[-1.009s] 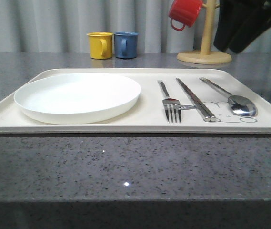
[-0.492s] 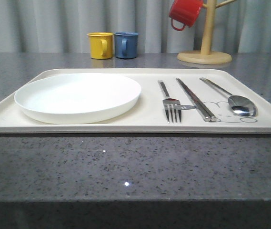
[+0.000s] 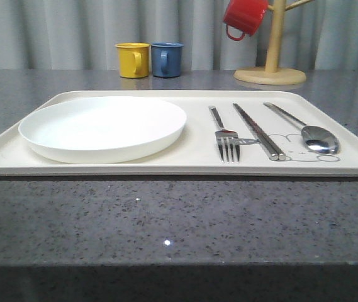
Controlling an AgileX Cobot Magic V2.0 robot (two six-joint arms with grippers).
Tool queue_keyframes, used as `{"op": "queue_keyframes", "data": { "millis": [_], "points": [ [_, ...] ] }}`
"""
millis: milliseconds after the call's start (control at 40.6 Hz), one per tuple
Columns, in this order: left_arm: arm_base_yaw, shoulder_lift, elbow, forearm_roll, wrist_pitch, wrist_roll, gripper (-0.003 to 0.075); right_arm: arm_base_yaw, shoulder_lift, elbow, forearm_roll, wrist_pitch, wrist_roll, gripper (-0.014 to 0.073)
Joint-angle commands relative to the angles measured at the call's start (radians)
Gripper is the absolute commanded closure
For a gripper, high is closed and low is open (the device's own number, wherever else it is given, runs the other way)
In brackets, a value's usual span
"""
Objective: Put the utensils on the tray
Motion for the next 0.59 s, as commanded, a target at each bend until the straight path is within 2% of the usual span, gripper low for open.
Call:
{"op": "queue_keyframes", "data": {
  "millis": [0,74,246,271,320,369,517,566],
  "points": [
    [-0.008,-0.004,-0.024,0.0,-0.075,-0.013,0.0301,-0.001,-0.021,-0.005,-0.007,-0.06,0.004,0.0312],
    [-0.008,-0.004,-0.024,0.0,-0.076,-0.013,0.0301,-0.001,-0.022,-0.004,-0.007,-0.06,0.004,0.0385],
    [-0.008,-0.004,-0.024,0.0,-0.084,-0.013,0.0302,-0.001,-0.022,-0.004,-0.007,-0.064,0.004,0.0643],
    [-0.008,-0.004,-0.024,0.0,-0.084,-0.013,0.0307,-0.001,-0.022,-0.004,-0.007,-0.065,0.004,0.0667],
    [-0.008,-0.004,-0.024,0.0,-0.084,-0.013,0.0332,-0.001,-0.022,-0.004,-0.007,-0.071,0.004,0.0657],
    [-0.008,-0.004,-0.023,0.0,-0.084,-0.013,0.0385,-0.001,-0.022,-0.004,-0.007,-0.078,0.004,0.0662],
    [-0.008,-0.004,-0.023,0.0,-0.086,-0.013,0.0631,-0.001,-0.022,-0.004,-0.007,-0.107,0.004,0.0662],
    [-0.008,-0.004,-0.023,0.0,-0.086,-0.013,0.0691,-0.001,-0.022,-0.004,-0.007,-0.104,0.004,0.0662]
  ]
}}
